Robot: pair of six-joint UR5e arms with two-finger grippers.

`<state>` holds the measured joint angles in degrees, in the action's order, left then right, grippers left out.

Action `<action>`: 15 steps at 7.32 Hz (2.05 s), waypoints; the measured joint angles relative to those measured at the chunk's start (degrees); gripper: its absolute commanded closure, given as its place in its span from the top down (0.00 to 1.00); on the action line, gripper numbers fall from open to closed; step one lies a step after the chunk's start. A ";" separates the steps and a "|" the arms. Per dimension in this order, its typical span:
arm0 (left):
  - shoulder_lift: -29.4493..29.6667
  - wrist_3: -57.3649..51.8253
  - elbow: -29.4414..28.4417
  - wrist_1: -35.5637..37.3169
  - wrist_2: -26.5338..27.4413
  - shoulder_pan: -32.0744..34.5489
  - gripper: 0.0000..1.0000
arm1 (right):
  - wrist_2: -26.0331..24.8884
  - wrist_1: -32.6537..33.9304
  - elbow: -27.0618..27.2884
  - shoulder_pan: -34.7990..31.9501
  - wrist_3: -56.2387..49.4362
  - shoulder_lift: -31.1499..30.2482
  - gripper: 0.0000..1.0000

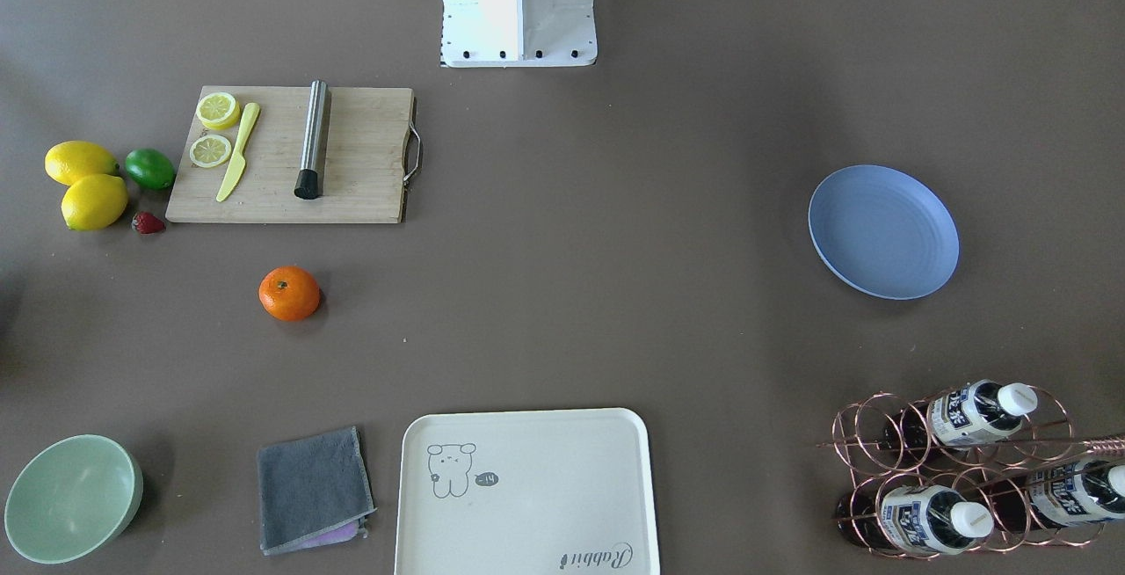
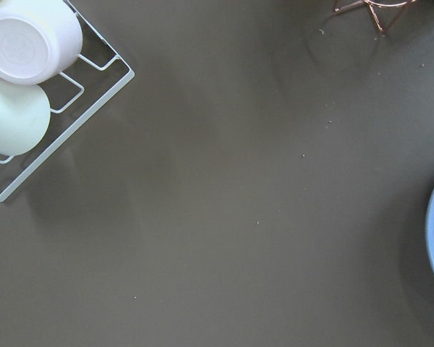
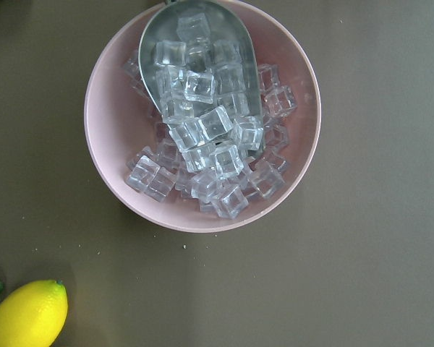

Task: Pick orange to plate

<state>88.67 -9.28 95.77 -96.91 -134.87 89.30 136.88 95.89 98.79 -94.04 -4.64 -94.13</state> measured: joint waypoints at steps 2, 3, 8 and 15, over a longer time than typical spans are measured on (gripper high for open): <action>0.01 -0.02 0.12 -0.08 -1.32 0.00 0.98 | -0.03 0.00 0.02 0.00 0.00 0.00 1.00; 0.01 -0.04 0.08 -0.09 -2.34 0.00 0.98 | -0.03 0.00 0.04 0.00 -0.01 0.01 1.00; 2.53 0.15 -0.46 -0.02 -5.95 0.00 0.98 | 0.02 0.00 0.62 0.00 0.00 0.04 1.00; 2.90 5.46 -7.36 -12.85 -6.26 -2.44 0.98 | -0.04 -2.13 4.43 7.65 17.68 4.12 1.00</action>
<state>91.57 -3.82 88.42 -109.77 -141.13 86.86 136.84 93.76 103.22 -86.40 13.04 -90.01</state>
